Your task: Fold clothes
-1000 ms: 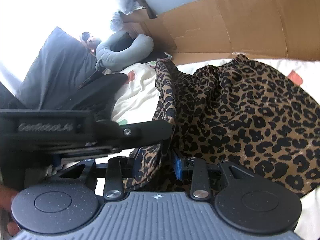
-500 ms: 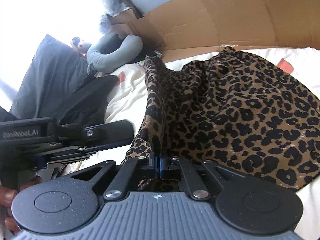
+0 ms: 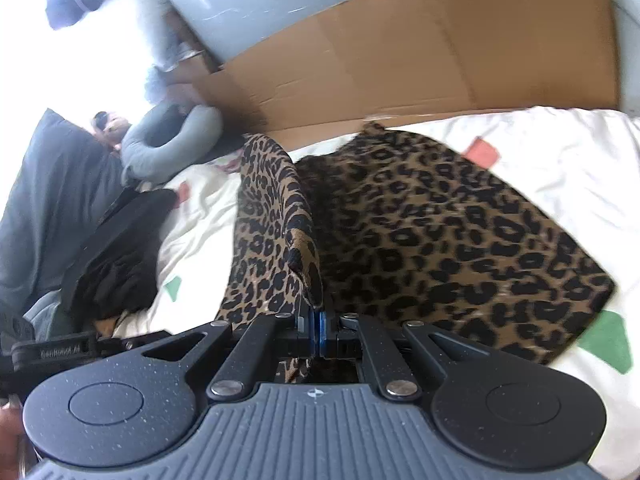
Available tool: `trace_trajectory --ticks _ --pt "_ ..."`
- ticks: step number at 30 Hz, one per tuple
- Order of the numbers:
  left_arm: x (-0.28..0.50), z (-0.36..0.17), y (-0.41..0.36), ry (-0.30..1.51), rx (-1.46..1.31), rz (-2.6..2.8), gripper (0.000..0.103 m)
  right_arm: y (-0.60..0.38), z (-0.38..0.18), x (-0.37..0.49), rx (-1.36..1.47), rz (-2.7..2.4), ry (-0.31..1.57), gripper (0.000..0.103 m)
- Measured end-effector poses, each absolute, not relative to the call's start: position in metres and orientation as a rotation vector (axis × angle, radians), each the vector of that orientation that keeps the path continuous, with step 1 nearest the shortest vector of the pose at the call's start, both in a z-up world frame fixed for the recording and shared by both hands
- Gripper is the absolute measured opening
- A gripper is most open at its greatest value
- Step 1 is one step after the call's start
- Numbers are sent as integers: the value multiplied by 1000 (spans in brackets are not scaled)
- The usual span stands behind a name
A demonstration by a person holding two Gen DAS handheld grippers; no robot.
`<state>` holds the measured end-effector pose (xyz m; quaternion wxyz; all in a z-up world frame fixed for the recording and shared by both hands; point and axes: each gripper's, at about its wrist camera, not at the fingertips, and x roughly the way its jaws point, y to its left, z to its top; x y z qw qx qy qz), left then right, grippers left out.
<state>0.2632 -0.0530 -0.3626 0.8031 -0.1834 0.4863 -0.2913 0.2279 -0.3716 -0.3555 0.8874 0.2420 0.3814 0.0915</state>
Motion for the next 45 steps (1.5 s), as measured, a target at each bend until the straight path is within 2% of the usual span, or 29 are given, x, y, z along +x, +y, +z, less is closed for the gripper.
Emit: trace_trajectory --ticks 8,21,38,45 --pt "263 -375 -48 1085 -343 -590 47 -406 -367 224 531 96 807 0" --pt "266 -396 -21 1156 -303 -601 53 -443 -381 224 573 -19 818 0" --pt "264 -400 18 1209 -223 -643 53 -495 -418 218 672 -175 851 0" --pt "266 -405 29 1221 -212 -652 52 -501 -427 217 715 -200 860 7"
